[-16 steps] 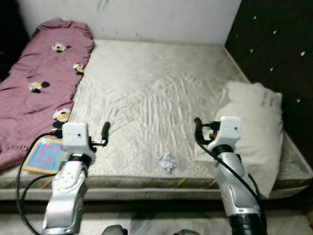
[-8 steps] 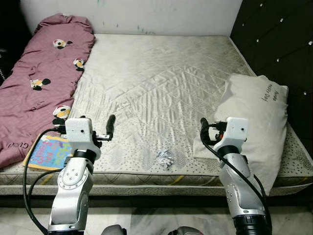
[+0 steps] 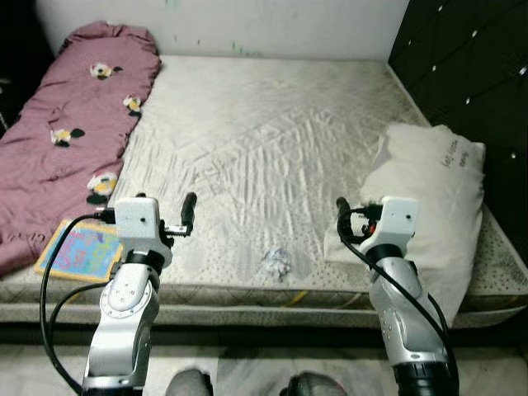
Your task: Clean up the room
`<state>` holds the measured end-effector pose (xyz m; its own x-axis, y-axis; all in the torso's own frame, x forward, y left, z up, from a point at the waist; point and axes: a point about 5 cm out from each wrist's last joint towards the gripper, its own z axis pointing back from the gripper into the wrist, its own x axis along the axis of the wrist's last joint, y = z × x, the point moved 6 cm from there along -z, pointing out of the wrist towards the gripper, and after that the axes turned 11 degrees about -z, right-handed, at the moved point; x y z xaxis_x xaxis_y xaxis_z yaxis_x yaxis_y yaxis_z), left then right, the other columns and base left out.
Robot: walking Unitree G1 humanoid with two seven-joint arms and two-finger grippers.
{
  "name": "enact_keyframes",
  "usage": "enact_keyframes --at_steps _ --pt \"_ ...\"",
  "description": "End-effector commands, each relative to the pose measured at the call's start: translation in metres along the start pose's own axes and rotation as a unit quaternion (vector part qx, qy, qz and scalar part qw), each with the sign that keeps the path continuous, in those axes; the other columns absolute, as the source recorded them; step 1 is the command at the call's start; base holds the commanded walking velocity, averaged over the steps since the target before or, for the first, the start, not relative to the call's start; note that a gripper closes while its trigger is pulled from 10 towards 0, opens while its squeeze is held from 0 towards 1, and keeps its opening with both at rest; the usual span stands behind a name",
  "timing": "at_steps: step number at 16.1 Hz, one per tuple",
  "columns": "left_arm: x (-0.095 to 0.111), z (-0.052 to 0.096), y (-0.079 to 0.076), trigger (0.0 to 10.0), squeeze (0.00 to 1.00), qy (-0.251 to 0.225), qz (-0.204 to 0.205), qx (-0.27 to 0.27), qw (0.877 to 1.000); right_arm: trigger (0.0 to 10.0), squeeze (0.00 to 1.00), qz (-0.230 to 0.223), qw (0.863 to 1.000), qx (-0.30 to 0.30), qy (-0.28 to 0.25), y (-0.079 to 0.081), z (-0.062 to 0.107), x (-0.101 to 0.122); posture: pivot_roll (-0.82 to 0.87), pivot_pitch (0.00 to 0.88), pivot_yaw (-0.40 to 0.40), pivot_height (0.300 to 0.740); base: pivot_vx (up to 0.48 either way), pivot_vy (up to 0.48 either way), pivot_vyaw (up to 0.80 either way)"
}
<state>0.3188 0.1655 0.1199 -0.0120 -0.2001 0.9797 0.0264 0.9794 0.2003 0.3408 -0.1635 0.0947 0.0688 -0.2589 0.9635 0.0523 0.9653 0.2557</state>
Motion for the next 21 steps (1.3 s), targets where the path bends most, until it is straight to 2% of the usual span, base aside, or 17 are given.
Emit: enact_keyframes --at_steps 1,5,11,16,19,21 --pt "-0.005 0.001 0.001 10.0 0.0 0.011 -0.006 0.002 1.0 10.0 0.0 -0.002 1.0 -0.003 -0.001 -0.002 0.0 0.002 -0.01 0.021 -0.056 0.631 0.0 0.0 0.0" --pt "-0.006 0.001 0.001 10.0 0.0 0.013 -0.005 0.009 1.0 10.0 0.0 -0.002 1.0 0.004 0.0 0.0 0.0 0.001 -0.01 0.02 -0.061 0.587 0.0 0.0 0.0" --pt "-0.006 0.0 0.001 10.0 0.0 0.012 -0.002 0.007 1.0 10.0 0.0 0.005 1.0 0.013 0.009 0.004 0.0 -0.002 -0.01 0.022 -0.065 0.587 0.0 0.0 0.0" --pt "0.002 -0.003 0.008 10.0 0.0 0.001 0.0 0.012 1.0 10.0 0.0 0.011 0.999 0.034 0.011 0.012 -0.002 -0.001 0.0 0.042 -0.071 0.587 0.0 0.0 0.0" --pt "0.008 -0.004 0.011 10.0 0.0 -0.004 -0.003 0.014 1.0 10.0 0.0 0.024 0.998 0.066 0.004 0.024 -0.001 0.004 0.0 0.072 -0.082 0.587 0.266 0.0 0.26" --pt "0.005 -0.003 0.01 10.0 0.0 0.0 0.001 0.014 1.0 10.0 0.0 0.024 0.998 0.061 0.009 0.022 -0.002 0.002 0.0 0.079 -0.082 0.587 0.321 0.0 0.58"
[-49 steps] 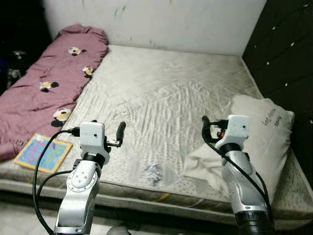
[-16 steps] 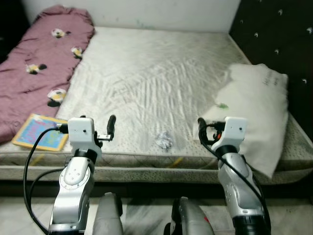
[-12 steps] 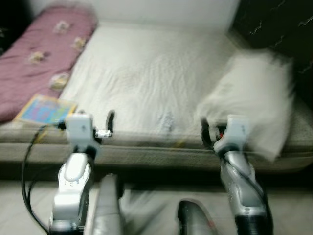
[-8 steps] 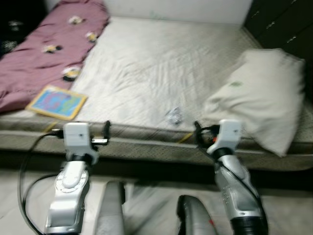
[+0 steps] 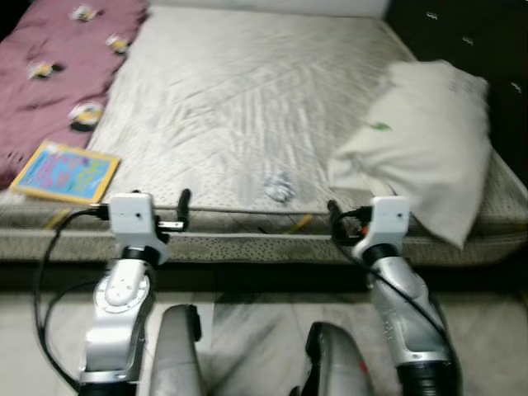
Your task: Clean up the room
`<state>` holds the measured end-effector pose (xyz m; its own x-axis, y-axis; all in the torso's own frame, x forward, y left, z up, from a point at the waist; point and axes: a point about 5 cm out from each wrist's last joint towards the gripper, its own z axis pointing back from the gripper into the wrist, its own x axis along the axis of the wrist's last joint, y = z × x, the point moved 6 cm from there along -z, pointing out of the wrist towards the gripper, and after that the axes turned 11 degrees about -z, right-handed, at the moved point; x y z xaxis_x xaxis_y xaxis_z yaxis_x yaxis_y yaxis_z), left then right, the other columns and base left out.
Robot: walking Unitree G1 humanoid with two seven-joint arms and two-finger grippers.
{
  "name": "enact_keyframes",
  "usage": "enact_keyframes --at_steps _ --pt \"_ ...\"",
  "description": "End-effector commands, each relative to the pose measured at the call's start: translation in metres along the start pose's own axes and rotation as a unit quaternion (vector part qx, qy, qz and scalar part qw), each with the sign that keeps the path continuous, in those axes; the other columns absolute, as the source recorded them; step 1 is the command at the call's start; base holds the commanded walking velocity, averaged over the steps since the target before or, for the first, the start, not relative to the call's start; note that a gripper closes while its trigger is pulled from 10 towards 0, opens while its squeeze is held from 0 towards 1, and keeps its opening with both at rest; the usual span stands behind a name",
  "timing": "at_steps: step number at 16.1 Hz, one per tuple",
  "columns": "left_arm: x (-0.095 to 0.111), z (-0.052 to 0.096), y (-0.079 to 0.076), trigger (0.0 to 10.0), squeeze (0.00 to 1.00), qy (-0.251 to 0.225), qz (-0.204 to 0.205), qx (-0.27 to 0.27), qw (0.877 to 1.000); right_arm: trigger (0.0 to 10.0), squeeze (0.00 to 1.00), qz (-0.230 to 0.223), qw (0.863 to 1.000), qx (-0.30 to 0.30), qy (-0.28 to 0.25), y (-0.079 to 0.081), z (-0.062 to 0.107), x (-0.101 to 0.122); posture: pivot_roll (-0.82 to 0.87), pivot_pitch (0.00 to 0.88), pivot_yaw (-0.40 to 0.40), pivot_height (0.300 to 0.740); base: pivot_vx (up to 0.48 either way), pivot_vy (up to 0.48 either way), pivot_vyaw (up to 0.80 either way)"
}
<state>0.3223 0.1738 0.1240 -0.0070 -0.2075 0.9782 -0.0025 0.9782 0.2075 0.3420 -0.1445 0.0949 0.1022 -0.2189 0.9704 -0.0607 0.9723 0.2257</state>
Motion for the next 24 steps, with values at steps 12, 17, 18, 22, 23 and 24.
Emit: enact_keyframes --at_steps 12,17,18,22,23,24 --pt "0.0 0.001 -0.006 10.0 0.0 0.006 0.008 -0.014 1.0 10.0 0.0 0.0 1.0 -0.023 -0.001 -0.006 -0.002 0.003 0.0 0.071 -0.076 0.587 0.361 0.0 0.0" --pt "-0.01 0.001 -0.016 10.0 0.0 0.032 0.009 -0.024 0.999 10.0 0.0 -0.004 1.0 -0.025 0.003 -0.007 -0.002 0.001 0.0 0.063 -0.073 0.587 0.121 0.0 0.0" --pt "-0.01 0.001 -0.015 10.0 0.0 0.033 0.008 -0.019 0.999 10.0 0.0 -0.003 1.0 -0.025 0.005 -0.007 -0.002 0.0 0.0 0.063 -0.073 0.587 0.0 0.0 0.0" --pt "-0.022 0.005 0.002 10.0 0.0 0.067 0.004 0.01 0.998 10.0 0.0 0.001 0.999 -0.001 0.035 0.003 -0.004 -0.013 0.02 0.071 -0.079 0.587 0.0 0.0 0.0" --pt "-0.026 0.009 0.006 10.0 0.0 0.079 0.001 0.017 0.997 10.0 0.0 -0.001 0.999 0.005 0.049 0.006 -0.006 -0.02 0.04 0.08 -0.079 0.567 0.0 0.0 0.0" --pt "-0.027 0.011 0.007 10.0 0.0 0.081 -0.002 0.02 0.997 10.0 0.0 -0.002 0.998 0.009 0.055 0.008 -0.007 -0.023 0.05 0.082 -0.08 0.557 0.0 0.0 0.0"
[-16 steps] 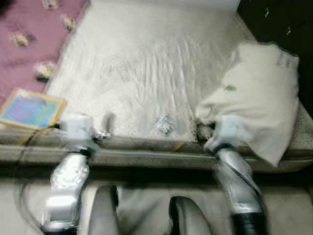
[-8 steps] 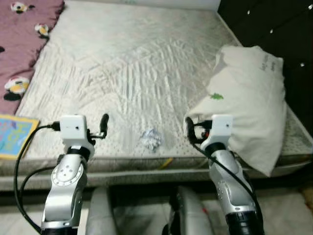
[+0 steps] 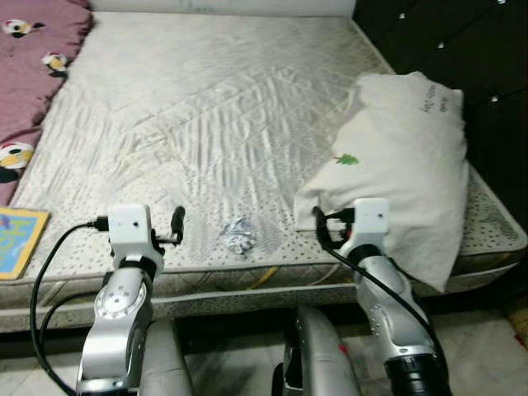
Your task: Clean up the room
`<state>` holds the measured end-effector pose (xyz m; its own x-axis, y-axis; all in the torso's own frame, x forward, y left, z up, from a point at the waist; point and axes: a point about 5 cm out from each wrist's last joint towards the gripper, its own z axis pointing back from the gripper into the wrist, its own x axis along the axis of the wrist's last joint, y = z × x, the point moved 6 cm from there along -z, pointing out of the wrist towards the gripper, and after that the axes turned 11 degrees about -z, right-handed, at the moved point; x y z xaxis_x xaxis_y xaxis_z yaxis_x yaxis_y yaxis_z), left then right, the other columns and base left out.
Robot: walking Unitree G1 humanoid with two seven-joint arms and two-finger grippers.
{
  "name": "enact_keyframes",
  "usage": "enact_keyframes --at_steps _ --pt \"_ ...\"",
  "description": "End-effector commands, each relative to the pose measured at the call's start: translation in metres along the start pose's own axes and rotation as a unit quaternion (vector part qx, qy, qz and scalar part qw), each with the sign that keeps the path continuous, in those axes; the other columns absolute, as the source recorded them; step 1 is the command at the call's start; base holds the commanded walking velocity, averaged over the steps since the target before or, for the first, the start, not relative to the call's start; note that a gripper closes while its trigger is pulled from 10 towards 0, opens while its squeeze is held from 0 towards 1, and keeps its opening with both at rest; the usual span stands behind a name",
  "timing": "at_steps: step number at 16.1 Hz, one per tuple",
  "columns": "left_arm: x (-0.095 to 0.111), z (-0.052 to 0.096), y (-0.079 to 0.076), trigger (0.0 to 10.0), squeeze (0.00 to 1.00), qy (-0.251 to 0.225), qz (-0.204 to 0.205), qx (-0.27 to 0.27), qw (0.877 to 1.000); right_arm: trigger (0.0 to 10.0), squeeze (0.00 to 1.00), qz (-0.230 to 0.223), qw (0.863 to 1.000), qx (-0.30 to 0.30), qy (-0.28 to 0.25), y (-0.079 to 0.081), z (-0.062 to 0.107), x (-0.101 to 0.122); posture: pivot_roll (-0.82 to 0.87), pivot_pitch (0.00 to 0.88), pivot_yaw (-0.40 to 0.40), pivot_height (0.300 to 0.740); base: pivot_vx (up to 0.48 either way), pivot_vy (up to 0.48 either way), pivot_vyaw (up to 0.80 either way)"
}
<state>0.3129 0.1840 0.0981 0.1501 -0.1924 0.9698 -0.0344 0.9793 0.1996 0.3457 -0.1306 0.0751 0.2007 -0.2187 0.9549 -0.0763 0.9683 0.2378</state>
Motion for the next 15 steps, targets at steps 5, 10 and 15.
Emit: enact_keyframes --at_steps 5,10,15 --pt "-0.009 0.028 0.03 10.0 0.0 0.031 -0.032 0.054 0.998 10.0 0.0 0.008 0.996 0.07 0.056 0.025 -0.015 -0.021 0.12 0.134 -0.09 0.513 0.0 0.0 0.0" --pt "-0.004 0.053 0.047 10.0 0.0 0.051 -0.038 0.087 0.994 10.0 0.0 0.066 0.968 0.186 0.155 0.063 -0.026 -0.062 0.2 0.179 -0.098 0.513 0.0 0.0 0.0" --pt "-0.006 0.078 0.062 10.0 0.0 0.067 -0.063 0.111 0.99 10.0 0.0 0.035 0.977 0.192 0.08 0.081 -0.047 -0.031 0.27 0.219 -0.11 0.513 0.0 0.0 0.0"
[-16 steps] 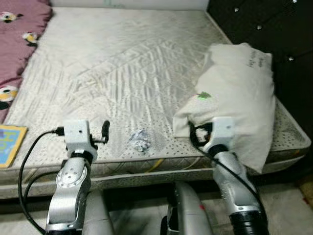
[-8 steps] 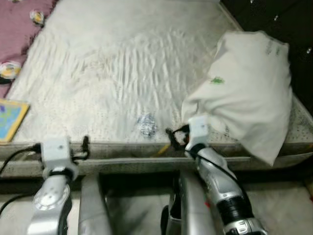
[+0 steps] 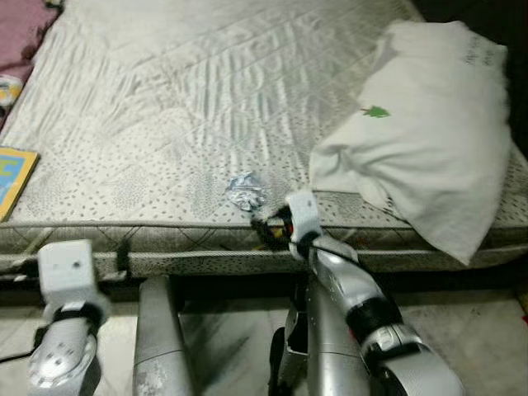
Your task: Clean up the room
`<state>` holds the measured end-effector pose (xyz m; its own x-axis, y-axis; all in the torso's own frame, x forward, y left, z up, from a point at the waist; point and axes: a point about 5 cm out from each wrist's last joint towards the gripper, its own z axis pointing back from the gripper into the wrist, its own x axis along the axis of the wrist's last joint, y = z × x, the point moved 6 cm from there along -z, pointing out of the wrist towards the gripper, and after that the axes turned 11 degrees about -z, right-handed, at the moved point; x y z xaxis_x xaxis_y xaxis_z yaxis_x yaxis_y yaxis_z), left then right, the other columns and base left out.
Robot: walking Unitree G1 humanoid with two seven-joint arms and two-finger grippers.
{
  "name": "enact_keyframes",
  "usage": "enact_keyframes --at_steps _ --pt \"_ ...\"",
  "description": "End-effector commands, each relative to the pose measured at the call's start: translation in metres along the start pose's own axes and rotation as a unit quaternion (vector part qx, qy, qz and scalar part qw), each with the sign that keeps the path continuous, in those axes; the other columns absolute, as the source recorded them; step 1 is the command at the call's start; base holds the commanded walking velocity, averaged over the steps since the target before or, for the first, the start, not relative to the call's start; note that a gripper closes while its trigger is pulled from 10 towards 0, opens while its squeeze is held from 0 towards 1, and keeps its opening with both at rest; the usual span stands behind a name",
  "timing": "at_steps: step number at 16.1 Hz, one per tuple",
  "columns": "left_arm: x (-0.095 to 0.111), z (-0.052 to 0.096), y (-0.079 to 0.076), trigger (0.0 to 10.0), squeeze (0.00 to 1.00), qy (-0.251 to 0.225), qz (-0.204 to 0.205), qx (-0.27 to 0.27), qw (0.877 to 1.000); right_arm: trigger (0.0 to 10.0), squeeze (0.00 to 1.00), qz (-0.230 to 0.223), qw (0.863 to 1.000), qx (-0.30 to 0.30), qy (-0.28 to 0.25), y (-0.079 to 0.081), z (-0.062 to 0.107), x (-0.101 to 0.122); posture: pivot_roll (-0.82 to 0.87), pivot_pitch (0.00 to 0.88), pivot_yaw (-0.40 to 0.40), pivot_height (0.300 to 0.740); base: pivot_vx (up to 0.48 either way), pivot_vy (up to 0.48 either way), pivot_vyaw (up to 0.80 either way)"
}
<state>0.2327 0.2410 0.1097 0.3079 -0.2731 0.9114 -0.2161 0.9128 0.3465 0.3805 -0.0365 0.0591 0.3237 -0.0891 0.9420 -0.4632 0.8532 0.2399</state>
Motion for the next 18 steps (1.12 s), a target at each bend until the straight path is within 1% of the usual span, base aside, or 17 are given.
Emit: enact_keyframes --at_steps 1,2,3,5,6,8,10,12,13,14,15,16,18 --pt "0.006 0.004 0.004 10.0 0.0 -0.005 -0.005 0.008 1.0 10.0 0.0 -0.007 1.0 -0.008 -0.02 -0.002 -0.002 0.007 0.28 0.222 -0.116 0.513 0.0 0.0 0.0" --pt "0.008 0.006 0.004 10.0 0.0 -0.008 -0.007 0.008 1.0 10.0 0.0 -0.013 0.999 -0.01 -0.039 0.0 -0.005 0.015 0.28 0.224 -0.119 0.513 0.0 0.0 0.0" --pt "0.009 0.007 0.003 10.0 0.0 -0.01 -0.01 0.006 1.0 10.0 0.0 -0.015 0.999 -0.009 -0.047 0.002 -0.006 0.018 0.28 0.224 -0.119 0.513 0.0 0.0 0.0" --pt "0.009 0.008 0.003 10.0 0.0 -0.011 -0.011 0.006 1.0 10.0 0.0 -0.018 0.998 -0.005 -0.053 0.006 -0.009 0.02 0.29 0.226 -0.122 0.513 0.0 0.0 0.0" --pt "0.01 0.009 0.002 10.0 0.0 -0.011 -0.012 0.003 1.0 10.0 0.0 -0.023 0.998 0.0 -0.056 0.012 -0.012 0.02 0.29 0.226 -0.122 0.513 0.0 0.0 0.0" --pt "0.011 0.01 0.002 10.0 0.0 -0.012 -0.013 0.001 1.0 10.0 0.0 -0.032 0.998 0.007 -0.052 0.023 -0.017 0.018 0.3 0.23 -0.121 0.513 0.0 0.0 0.0" --pt "0.013 0.01 0.001 10.0 0.0 -0.015 -0.013 -0.002 1.0 10.0 0.0 -0.038 0.998 0.021 -0.05 0.044 -0.024 0.017 0.31 0.232 -0.118 0.513 0.0 0.0 0.0" --pt "0.015 0.009 -0.001 10.0 0.0 -0.018 -0.014 -0.006 1.0 10.0 0.0 -0.041 0.998 0.023 -0.042 0.056 -0.028 0.013 0.31 0.232 -0.117 0.513 0.0 0.0 0.0" --pt "0.015 0.009 -0.002 10.0 0.0 -0.019 -0.014 -0.007 1.0 10.0 0.0 -0.034 0.999 0.012 -0.028 0.06 -0.031 0.007 0.31 0.233 -0.121 0.513 0.0 0.0 0.0" --pt "0.016 0.009 -0.002 10.0 0.0 -0.02 -0.014 -0.008 1.0 10.0 0.0 -0.027 0.999 0.004 -0.021 0.06 -0.032 0.004 0.31 0.233 -0.122 0.513 0.0 0.0 0.0" --pt "0.016 0.009 -0.002 10.0 0.0 -0.02 -0.014 -0.007 1.0 7.3 0.0 -0.022 1.0 -0.003 -0.014 0.061 -0.033 0.002 0.31 0.233 -0.122 0.513 0.0 0.0 0.0" --pt "0.016 0.009 -0.002 10.0 0.0 -0.019 -0.013 -0.007 1.0 0.0 0.0 -0.006 1.0 -0.016 -0.003 0.059 -0.034 -0.001 0.31 0.232 -0.125 0.513 0.0 0.0 0.0" --pt "0.016 0.008 -0.004 10.0 0.0 -0.019 -0.013 -0.008 1.0 0.0 0.0 0.003 1.0 -0.029 0.004 0.056 -0.034 -0.003 0.31 0.229 -0.128 0.513 0.0 0.0 0.0"
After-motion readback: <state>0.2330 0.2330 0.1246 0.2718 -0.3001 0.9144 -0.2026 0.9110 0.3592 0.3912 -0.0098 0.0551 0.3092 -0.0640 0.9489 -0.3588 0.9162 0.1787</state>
